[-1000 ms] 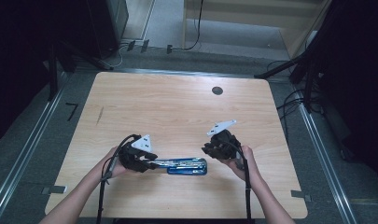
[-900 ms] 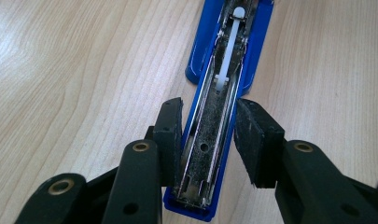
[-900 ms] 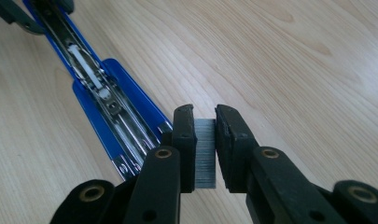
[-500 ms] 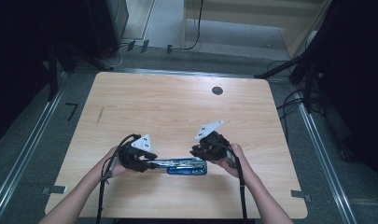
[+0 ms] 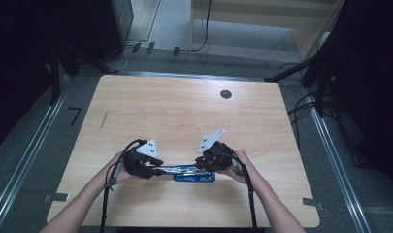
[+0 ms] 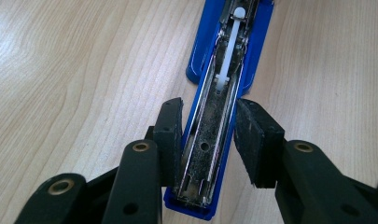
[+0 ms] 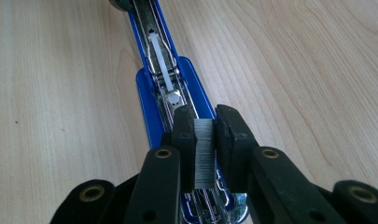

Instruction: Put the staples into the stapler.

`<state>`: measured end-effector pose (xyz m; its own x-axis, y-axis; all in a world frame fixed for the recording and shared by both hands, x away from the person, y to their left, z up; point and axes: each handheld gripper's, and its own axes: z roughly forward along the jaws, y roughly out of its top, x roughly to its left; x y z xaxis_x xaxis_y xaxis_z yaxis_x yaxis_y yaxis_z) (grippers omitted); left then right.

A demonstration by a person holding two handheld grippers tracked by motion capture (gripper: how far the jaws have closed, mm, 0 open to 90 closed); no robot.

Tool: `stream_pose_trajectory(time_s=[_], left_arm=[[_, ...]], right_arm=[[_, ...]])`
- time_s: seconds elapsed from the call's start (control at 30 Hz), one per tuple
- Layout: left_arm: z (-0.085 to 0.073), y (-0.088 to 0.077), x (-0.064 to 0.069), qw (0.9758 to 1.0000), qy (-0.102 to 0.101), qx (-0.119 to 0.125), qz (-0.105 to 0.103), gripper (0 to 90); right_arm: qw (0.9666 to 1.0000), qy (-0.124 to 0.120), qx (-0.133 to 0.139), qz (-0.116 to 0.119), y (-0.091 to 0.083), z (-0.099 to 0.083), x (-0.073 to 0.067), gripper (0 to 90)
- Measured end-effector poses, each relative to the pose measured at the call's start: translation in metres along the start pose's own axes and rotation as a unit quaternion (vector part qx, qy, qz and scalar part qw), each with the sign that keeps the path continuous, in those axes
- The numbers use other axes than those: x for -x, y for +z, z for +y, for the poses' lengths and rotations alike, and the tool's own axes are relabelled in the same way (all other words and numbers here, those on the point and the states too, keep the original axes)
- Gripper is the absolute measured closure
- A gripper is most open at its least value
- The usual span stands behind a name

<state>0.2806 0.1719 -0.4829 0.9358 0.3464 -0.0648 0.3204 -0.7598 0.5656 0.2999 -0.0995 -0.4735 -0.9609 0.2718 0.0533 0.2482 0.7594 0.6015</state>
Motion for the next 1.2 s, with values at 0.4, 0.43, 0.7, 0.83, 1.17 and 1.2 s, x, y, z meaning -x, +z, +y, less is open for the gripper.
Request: stream_pose_trajectory(time_s=[0.4, 0.43, 0.7, 0.83, 1.17, 1.2], left_arm=[[0.0, -0.0001, -0.0001, 1.0, 0.0, -0.001, 0.0, 63.5], [0.0, 0.0, 0.0, 1.0, 0.0, -0.001, 0.0, 63.5], [0.0, 0.0, 0.0001, 1.0, -0.001, -0.001, 0.0, 63.6], [0.0002, -0.0001, 0.0001, 1.0, 0.0, -0.001, 0.001, 63.5], [0.0003, -0.0002, 0.0002, 1.0, 0.0, -0.002, 0.001, 63.5], [0.0003, -0.0002, 0.0001, 1.0, 0.0, -0.003, 0.0, 63.6]], right_arm=[[0.9992, -0.039, -0.006, 0.003, 0.0063, -0.0051, -0.0028, 80.1], [0.999, -0.043, -0.008, 0.003, 0.0067, -0.0054, -0.0027, 80.2], [0.9984, -0.057, -0.005, 0.003, 0.0078, -0.0038, -0.0029, 80.2], [0.9978, -0.065, -0.005, 0.01, 0.0083, -0.0048, -0.0017, 80.2], [0.9961, -0.085, -0.012, 0.018, 0.0077, -0.0077, 0.0013, 80.2], [0.996, -0.087, -0.012, 0.017, 0.0076, -0.0079, 0.0013, 80.2]])
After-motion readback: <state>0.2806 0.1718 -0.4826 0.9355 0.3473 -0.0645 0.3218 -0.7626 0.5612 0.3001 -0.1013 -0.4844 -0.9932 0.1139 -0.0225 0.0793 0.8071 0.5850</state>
